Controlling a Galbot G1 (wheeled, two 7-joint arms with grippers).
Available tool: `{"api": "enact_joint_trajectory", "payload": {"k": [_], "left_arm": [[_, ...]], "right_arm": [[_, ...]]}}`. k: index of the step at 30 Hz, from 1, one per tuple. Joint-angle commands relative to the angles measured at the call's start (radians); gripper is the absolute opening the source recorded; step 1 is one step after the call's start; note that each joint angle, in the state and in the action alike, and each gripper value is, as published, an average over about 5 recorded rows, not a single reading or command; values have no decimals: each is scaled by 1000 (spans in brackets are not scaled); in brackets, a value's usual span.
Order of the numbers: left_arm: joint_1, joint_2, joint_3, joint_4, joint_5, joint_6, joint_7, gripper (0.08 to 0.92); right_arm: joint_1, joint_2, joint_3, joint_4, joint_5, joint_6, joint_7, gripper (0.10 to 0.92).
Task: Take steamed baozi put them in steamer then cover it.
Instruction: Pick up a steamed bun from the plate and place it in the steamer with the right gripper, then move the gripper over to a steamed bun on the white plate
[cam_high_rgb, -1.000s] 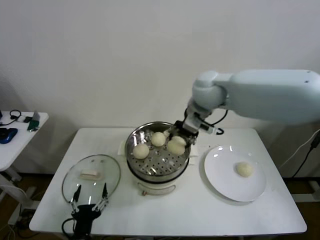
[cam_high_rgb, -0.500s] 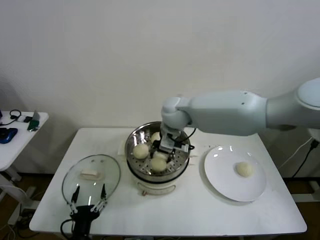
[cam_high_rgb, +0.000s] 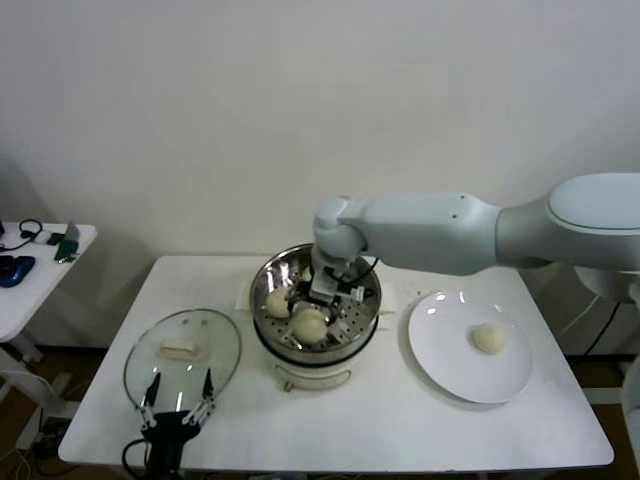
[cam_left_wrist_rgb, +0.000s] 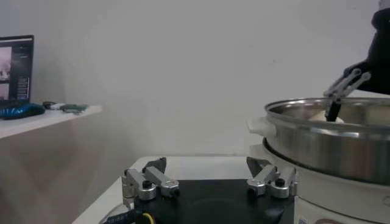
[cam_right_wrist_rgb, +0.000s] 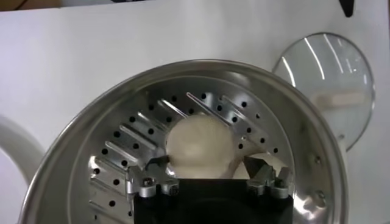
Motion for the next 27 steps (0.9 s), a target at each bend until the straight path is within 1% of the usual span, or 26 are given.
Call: {"api": "enact_joint_trajectory", "payload": {"k": [1, 3, 6, 8, 10, 14, 18, 22, 27], "left_arm": [[4, 0, 4, -3, 5, -2, 0, 823], [5, -1, 7, -3, 7, -3, 0, 823], [4, -1, 14, -3, 12, -3, 0, 823], [3, -1, 18, -3, 15, -3, 1, 823], [1, 0, 19, -2, 17, -2, 1, 823], [-4, 1, 20, 4, 17, -1, 3, 823], [-8, 0, 21, 12, 17, -1, 3, 823], [-8, -2, 20, 17, 20, 0, 4, 823], [-6, -5, 16, 22, 24, 1, 3, 823]], "right_arm": [[146, -124, -15, -33, 187, 30, -138, 821], [227, -201, -68, -35, 302, -11, -210, 822], [331, -324, -169, -30, 444, -108, -275, 823], [391, -401, -235, -17, 495, -173, -277, 823], [433, -485, -297, 5, 501, -248, -259, 823], [432, -652, -388, 51, 431, -387, -205, 823], [250, -791, -305, 63, 249, -454, -159, 823], [0, -848, -109, 33, 119, -481, -128, 823], [-281, -834, 136, -49, 9, -487, -102, 823]]}}
